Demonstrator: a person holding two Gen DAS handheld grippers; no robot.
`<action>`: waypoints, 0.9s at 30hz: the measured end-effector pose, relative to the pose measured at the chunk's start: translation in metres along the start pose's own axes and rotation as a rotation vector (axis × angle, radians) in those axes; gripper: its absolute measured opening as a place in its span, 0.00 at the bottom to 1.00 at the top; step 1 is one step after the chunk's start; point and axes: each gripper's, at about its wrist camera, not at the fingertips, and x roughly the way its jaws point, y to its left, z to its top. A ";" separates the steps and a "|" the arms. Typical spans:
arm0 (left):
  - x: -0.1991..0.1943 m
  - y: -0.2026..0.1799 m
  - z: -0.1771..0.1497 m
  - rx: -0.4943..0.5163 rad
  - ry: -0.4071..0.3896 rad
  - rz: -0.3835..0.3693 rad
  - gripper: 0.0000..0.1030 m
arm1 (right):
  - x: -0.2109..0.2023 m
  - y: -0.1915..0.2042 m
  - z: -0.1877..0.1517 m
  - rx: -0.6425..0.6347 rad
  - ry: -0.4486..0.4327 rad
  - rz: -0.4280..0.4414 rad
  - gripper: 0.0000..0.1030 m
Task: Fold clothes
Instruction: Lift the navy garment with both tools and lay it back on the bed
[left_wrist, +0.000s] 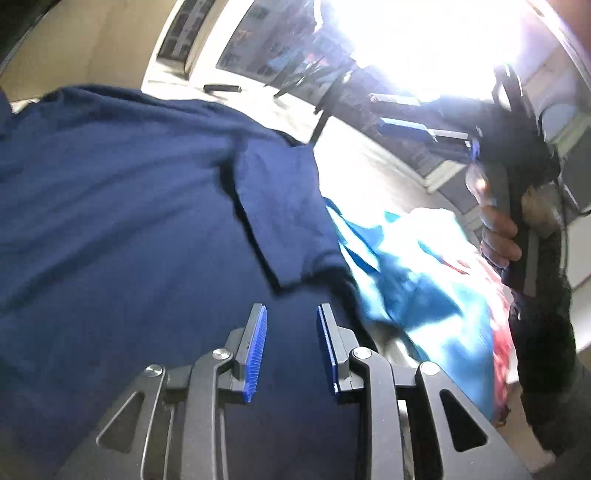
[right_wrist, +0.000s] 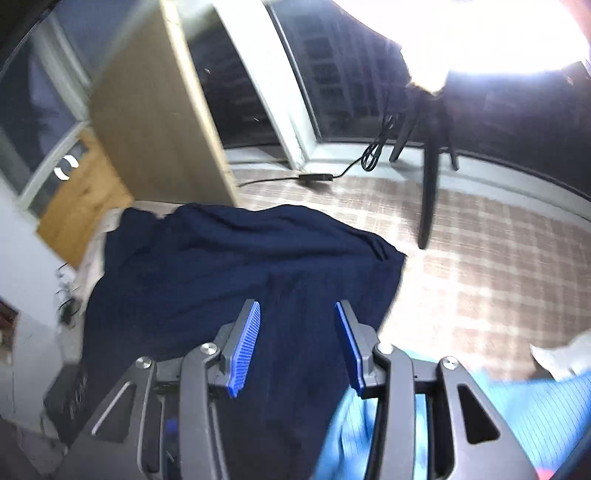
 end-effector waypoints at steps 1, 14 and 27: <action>-0.013 -0.004 -0.011 0.016 0.002 -0.008 0.26 | -0.016 0.001 -0.014 0.004 0.001 0.005 0.40; -0.133 -0.052 -0.198 0.157 0.138 -0.006 0.26 | -0.158 0.063 -0.277 0.130 0.094 0.080 0.40; -0.082 -0.130 -0.307 0.417 0.270 0.034 0.29 | -0.305 0.040 -0.366 0.269 -0.084 -0.110 0.40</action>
